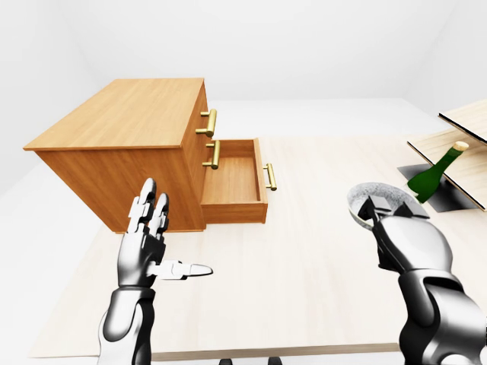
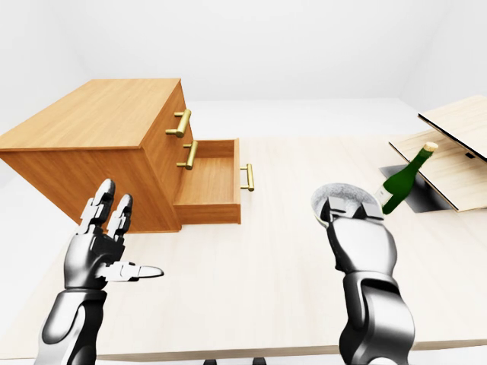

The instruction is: Put the bowl on top of the cabinet.

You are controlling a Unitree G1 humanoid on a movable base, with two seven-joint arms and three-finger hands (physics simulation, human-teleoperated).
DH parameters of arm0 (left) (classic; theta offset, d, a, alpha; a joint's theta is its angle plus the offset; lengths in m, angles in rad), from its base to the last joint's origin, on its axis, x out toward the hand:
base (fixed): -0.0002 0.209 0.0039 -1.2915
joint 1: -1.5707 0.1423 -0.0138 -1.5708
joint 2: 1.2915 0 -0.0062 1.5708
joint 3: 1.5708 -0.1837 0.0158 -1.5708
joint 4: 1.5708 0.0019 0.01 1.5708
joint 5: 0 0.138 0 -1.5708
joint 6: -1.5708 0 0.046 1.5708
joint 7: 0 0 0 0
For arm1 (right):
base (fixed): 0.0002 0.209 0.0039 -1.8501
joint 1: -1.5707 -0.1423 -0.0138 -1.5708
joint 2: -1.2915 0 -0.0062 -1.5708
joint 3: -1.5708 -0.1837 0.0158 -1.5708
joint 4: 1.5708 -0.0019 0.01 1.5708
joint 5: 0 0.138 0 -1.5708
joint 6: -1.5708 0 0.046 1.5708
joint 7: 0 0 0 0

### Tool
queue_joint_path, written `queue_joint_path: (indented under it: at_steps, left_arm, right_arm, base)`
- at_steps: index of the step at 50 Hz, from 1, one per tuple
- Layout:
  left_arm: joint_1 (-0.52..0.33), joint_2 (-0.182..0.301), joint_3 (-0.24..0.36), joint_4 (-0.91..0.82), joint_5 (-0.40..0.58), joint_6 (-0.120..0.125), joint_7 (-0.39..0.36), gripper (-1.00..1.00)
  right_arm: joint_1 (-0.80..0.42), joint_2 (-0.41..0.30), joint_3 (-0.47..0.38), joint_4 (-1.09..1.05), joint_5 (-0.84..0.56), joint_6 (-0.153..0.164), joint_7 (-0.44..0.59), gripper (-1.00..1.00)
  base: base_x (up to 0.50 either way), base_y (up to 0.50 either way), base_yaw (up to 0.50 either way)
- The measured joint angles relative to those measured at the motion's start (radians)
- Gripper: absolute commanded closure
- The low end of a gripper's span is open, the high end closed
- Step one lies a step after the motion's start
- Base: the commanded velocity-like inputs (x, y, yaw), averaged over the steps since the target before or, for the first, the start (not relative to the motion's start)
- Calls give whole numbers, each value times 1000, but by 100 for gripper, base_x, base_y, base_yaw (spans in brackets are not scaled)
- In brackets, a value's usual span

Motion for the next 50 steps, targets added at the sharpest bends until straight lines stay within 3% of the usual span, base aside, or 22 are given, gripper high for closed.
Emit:
queue_joint_path:
  at_steps: [15, 28, 42, 50]
  left_arm:
    - [0, -1, 2, -5, -3, 3, -1, -100]
    - [1, 0, 3, -7, -4, 3, -2, -100]
    - [1, -1, 3, -8, -4, 3, -2, -100]
    - [1, -1, 3, -11, -4, 3, -2, -100]
  right_arm:
    - [20, 166, 282, -214, -229, 0, 0, 100]
    - [44, 233, 535, -303, -374, 0, 0, 100]
    - [55, 245, 624, -304, -424, 0, 0, 100]
    - [-42, 256, 584, -288, -464, 0, 0, 100]
  base:
    - [0, 0, 0]
    - [0, 0, 0]
    - [0, 0, 0]
    - [0, 0, 0]
